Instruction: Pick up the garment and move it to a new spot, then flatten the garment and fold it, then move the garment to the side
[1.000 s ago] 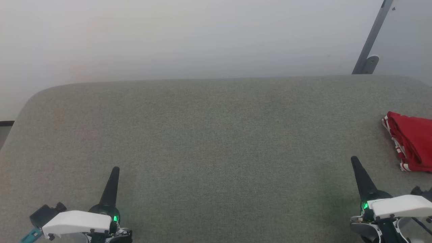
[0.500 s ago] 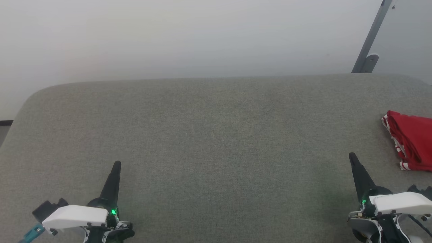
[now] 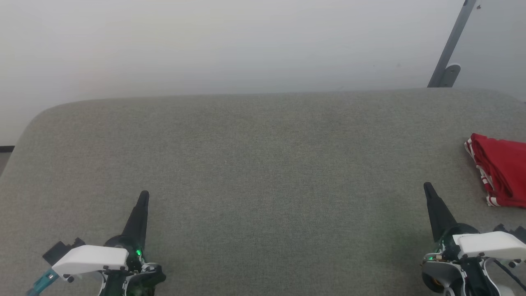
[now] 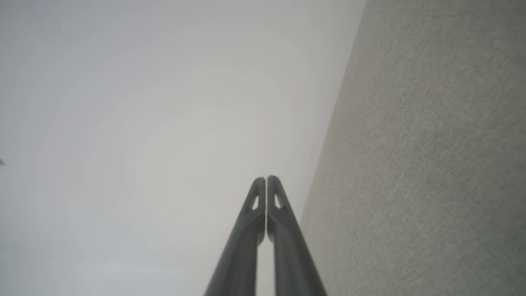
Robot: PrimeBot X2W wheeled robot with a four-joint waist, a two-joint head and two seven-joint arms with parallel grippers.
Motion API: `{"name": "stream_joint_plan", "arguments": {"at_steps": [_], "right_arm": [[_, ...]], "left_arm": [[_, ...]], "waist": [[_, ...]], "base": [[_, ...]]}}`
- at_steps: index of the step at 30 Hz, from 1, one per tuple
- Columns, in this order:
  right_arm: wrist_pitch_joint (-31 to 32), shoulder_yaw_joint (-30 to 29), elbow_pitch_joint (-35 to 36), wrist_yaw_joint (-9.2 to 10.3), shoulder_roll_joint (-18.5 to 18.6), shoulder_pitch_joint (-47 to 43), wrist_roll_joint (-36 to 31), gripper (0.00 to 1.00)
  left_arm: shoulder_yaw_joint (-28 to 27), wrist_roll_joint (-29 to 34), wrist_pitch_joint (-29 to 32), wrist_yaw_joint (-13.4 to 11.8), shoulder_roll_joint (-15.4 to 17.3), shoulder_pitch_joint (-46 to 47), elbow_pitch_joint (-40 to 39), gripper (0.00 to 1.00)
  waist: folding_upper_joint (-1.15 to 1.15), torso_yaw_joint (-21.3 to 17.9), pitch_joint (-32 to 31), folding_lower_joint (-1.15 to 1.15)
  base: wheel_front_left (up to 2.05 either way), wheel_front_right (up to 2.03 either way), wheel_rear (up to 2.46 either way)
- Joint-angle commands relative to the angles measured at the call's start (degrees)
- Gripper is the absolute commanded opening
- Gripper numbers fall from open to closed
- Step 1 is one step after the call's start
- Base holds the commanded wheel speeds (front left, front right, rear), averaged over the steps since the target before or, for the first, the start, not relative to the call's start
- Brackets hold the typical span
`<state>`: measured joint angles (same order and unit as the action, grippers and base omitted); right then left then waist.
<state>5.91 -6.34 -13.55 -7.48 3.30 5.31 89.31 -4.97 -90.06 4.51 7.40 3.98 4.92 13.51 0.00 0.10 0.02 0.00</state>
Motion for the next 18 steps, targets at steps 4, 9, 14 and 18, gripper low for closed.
{"name": "stream_joint_plan", "arguments": {"at_steps": [4, 9, 14, 18], "right_arm": [[0.6, -0.2, -0.5, -0.02, -0.5, 1.0, 2.1, 0.00], [0.8, -0.3, -0.6, -0.02, -0.6, 1.2, 3.2, 0.00], [0.8, -0.3, -0.6, -0.02, -0.6, 1.2, 3.2, 0.00], [0.8, -0.3, -0.6, -0.02, -0.6, 1.2, 3.2, 0.00]], "left_arm": [[-0.4, -2.3, 0.9, 0.2, -0.1, 1.4, 0.4, 0.00], [-0.5, -3.5, 1.2, 0.2, -0.2, 1.5, 0.6, 0.00], [-0.5, -3.4, 1.3, 0.2, -0.3, 1.6, 0.6, 0.00], [-0.6, -3.3, 1.3, 0.2, -0.3, 1.6, 0.6, 0.00]], "waist": [[0.00, -0.1, 0.1, 0.00], [0.00, -0.1, 0.2, 0.00], [0.00, -0.1, 0.2, 0.00], [0.00, -0.1, 0.2, 0.00]], "base": [[0.00, 0.00, 0.00], [0.00, 0.00, 0.00], [0.00, 0.00, 0.00], [0.00, 0.00, 0.00]]}}
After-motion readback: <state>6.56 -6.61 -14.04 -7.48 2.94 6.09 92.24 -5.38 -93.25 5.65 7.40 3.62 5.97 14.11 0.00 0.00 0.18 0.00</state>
